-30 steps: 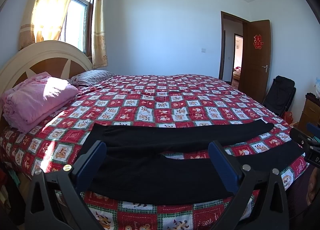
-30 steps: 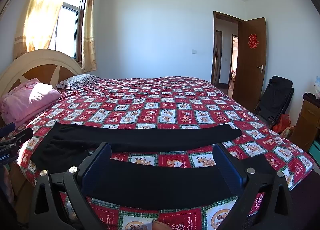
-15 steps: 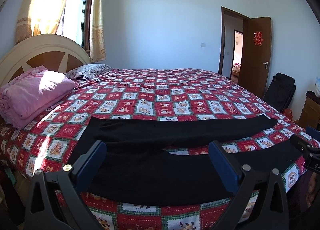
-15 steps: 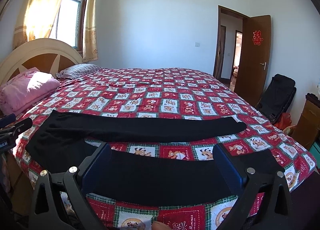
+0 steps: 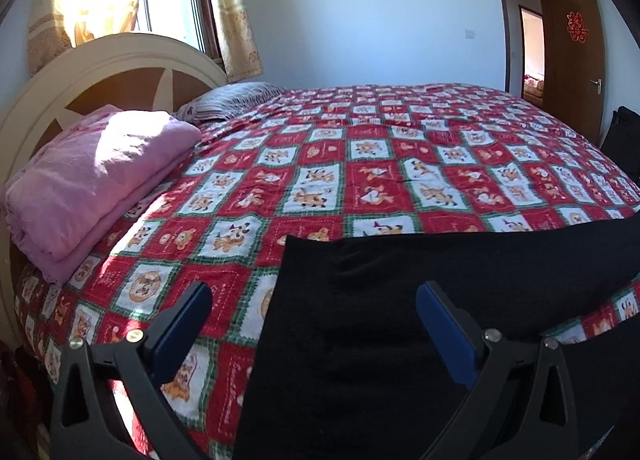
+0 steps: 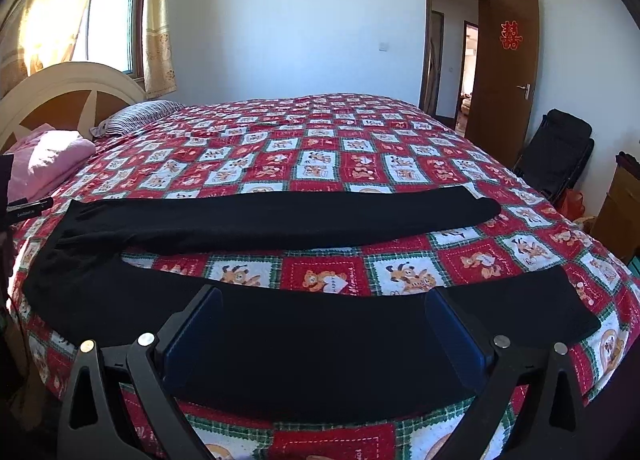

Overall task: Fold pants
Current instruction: 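Lower both tools onto the black pants and close them on its edges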

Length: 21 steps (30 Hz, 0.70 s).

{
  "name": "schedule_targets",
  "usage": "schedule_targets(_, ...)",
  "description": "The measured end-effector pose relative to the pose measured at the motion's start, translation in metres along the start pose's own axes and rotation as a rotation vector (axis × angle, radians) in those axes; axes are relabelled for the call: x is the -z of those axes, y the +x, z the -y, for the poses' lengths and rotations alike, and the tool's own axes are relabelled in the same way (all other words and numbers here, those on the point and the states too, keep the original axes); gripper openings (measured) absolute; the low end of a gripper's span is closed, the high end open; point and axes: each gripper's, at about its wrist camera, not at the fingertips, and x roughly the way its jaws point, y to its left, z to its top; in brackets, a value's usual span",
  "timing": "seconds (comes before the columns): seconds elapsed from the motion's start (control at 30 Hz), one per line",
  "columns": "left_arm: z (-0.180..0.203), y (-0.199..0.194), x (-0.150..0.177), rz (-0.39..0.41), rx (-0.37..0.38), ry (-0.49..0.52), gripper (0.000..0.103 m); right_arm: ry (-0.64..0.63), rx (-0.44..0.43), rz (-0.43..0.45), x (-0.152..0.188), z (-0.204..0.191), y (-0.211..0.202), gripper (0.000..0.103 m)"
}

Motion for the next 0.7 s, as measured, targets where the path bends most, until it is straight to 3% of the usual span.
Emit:
schedule_targets(0.2,-0.017,0.067,-0.021,-0.101,0.054,-0.04,0.103,0.002,0.031,-0.042,-0.01,0.03,0.023,0.102)
schedule_targets(0.27,-0.021,0.086,-0.021,-0.137,0.078,-0.065,0.098,0.023,0.03,-0.049,-0.017,0.045,0.029,0.098)
schedule_targets(0.33,-0.025,0.101,-0.018,-0.176,0.101,-0.082,0.089,0.044,0.03,-0.065,-0.026,0.06,0.036,0.082)
schedule_targets(0.43,-0.031,0.118,-0.01,-0.232,0.13,-0.104,0.077,0.071,0.038,-0.094,-0.039,0.083,0.053,0.07)
schedule_targets(0.5,-0.036,0.127,-0.006,-0.262,0.155,-0.128,0.076,0.064,0.064,-0.113,-0.047,0.093,0.065,0.067)
schedule_targets(0.63,-0.04,0.134,-0.01,-0.273,0.184,-0.166,0.075,0.109,0.091,-0.168,-0.062,0.123,0.093,0.05)
schedule_targets(0.7,-0.038,0.135,-0.015,-0.274,0.197,-0.159,0.069,0.158,0.104,-0.191,-0.07,0.145,0.107,0.049)
